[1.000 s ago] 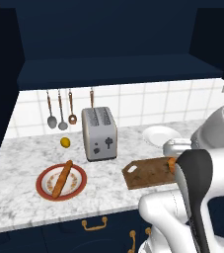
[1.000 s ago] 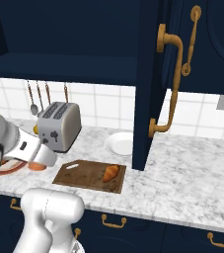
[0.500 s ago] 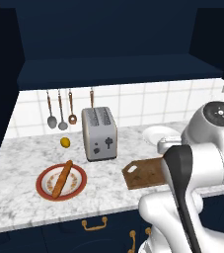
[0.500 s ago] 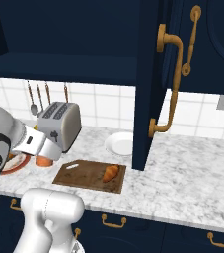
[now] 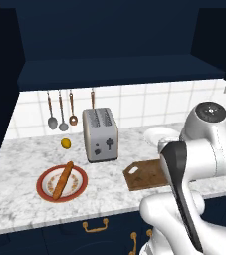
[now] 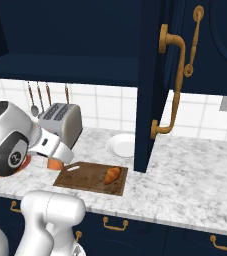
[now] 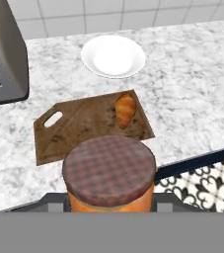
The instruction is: From the different types of pastries on the counter, select a croissant and place it on the cutting board. Then retrieve a jar of jam from the cabinet and place it alongside the croissant on the cutting board.
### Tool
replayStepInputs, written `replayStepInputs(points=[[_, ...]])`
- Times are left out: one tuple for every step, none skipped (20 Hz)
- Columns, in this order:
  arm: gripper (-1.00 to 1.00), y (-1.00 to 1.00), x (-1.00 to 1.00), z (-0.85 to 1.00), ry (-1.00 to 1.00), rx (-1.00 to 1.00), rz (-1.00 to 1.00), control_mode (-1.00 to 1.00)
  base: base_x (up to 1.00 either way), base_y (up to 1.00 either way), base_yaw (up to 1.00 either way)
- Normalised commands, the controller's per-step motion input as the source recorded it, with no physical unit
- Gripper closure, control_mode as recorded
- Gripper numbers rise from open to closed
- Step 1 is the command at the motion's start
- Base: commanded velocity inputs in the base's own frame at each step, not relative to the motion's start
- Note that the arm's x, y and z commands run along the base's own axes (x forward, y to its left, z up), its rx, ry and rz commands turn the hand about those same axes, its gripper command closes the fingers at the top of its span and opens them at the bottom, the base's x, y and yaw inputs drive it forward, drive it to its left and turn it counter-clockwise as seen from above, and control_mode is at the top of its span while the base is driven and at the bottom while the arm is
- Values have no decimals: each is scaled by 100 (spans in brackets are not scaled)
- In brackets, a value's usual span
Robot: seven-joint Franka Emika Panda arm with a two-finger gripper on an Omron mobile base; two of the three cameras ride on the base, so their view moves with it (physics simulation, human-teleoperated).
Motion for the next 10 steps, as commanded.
replayStepInputs(points=[[100,0,0,-86,-28,-9,0,-100,0,0,0],[100,0,4,-90,-30,-10,0,-100,0,0,0],[100,0,2,-97,-35,-14,0,-100,0,0,0],[100,0,7,-100,-34,-17,0,-100,0,0,0],[100,0,20,-100,-34,-14,0,-100,0,0,0],[100,0,32,-100,-30,-12,0,-100,0,0,0],[100,0,31,-100,-28,-7,0,-100,0,0,0],[100,0,19,-100,-27,-1,0,-100,0,0,0],[100,-2,16,-100,-25,0,0,-100,0,0,0],[100,-5,11,-100,-24,0,0,-100,0,0,0]])
